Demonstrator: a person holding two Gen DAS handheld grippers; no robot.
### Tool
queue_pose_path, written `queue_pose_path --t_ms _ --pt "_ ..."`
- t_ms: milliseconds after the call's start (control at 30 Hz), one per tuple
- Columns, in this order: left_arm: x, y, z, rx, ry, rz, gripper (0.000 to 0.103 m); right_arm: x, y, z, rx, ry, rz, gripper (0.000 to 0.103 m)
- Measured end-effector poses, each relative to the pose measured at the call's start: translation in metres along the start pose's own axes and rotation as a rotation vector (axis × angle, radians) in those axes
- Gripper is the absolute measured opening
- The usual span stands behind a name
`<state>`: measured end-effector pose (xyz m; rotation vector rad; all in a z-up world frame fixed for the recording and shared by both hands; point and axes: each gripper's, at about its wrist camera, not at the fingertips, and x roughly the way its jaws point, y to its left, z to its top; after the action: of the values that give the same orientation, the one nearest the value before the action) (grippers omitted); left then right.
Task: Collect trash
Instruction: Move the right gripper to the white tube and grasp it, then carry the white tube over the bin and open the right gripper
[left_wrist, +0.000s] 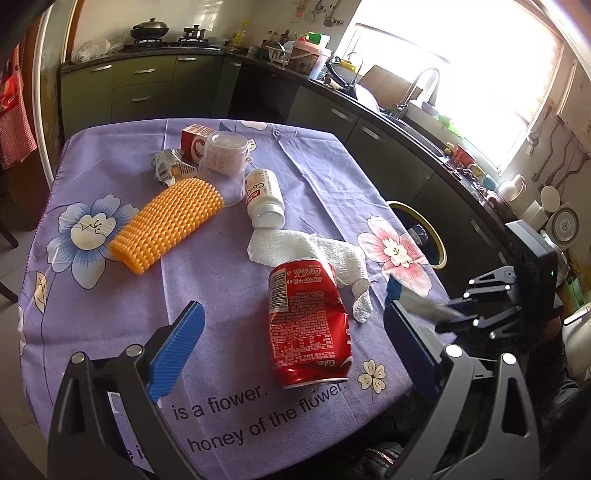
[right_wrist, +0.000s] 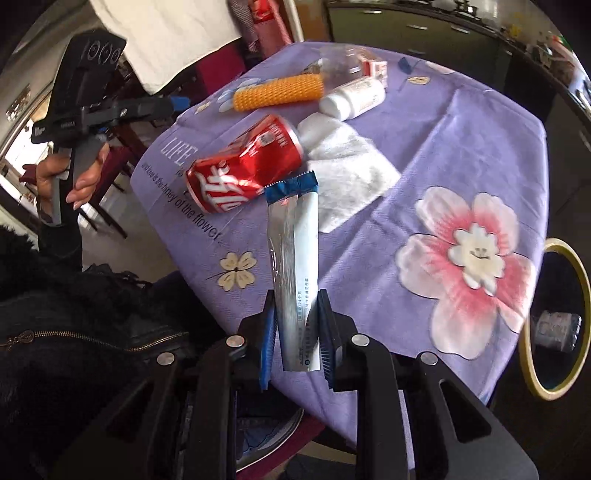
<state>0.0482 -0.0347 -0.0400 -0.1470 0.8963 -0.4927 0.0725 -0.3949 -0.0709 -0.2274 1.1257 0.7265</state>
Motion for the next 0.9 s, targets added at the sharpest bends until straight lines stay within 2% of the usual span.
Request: queue_pose_path --t_ms 167,267,333,500,533,567,600,633,667,767,900 --pt "0.002 -0.005 0.003 0.023 0.006 -0.006 0.093 -0.041 -0.09 -0.011 0.24 -0.073 -0.208 0.022" --pt "0.004 -0.008 0.005 0.033 0.008 -0.008 0.093 -0.048 -0.152 -0.022 0.392 -0.051 -0.334 0.022" --pt "0.005 -0.009 0.006 0.034 0.01 -0.01 0.093 -0.046 -0.189 -0.028 0.466 -0.026 -0.384 0.022" --pt "0.009 -0.012 0.008 0.039 0.02 -0.007 0.093 -0.027 -0.254 -0.03 0.559 0.011 -0.416 0.024" --pt "0.01 -0.013 0.008 0.041 0.023 -0.006 0.093 -0.023 -0.264 -0.028 0.573 0.002 -0.419 0.028" --pt "0.011 -0.014 0.008 0.044 0.025 -0.005 0.093 -0.02 -0.273 -0.026 0.587 -0.008 -0.417 0.038" --pt "0.012 -0.015 0.008 0.049 0.028 -0.004 0.093 -0.016 -0.281 -0.025 0.605 -0.006 -0.425 0.048" --pt "0.012 -0.016 0.009 0.052 0.031 -0.002 0.093 -0.014 -0.285 -0.024 0.616 -0.003 -0.444 0.064" --pt "0.013 -0.017 0.009 0.054 0.034 -0.002 0.093 -0.014 -0.287 -0.024 0.626 -0.011 -0.46 0.065" --pt "0.016 -0.021 0.01 0.065 0.043 -0.006 0.093 -0.02 -0.278 -0.025 0.639 -0.059 -0.435 0.065" --pt "0.023 -0.024 0.01 0.069 0.059 -0.015 0.093 -0.025 -0.238 -0.029 0.612 -0.114 -0.4 0.065"
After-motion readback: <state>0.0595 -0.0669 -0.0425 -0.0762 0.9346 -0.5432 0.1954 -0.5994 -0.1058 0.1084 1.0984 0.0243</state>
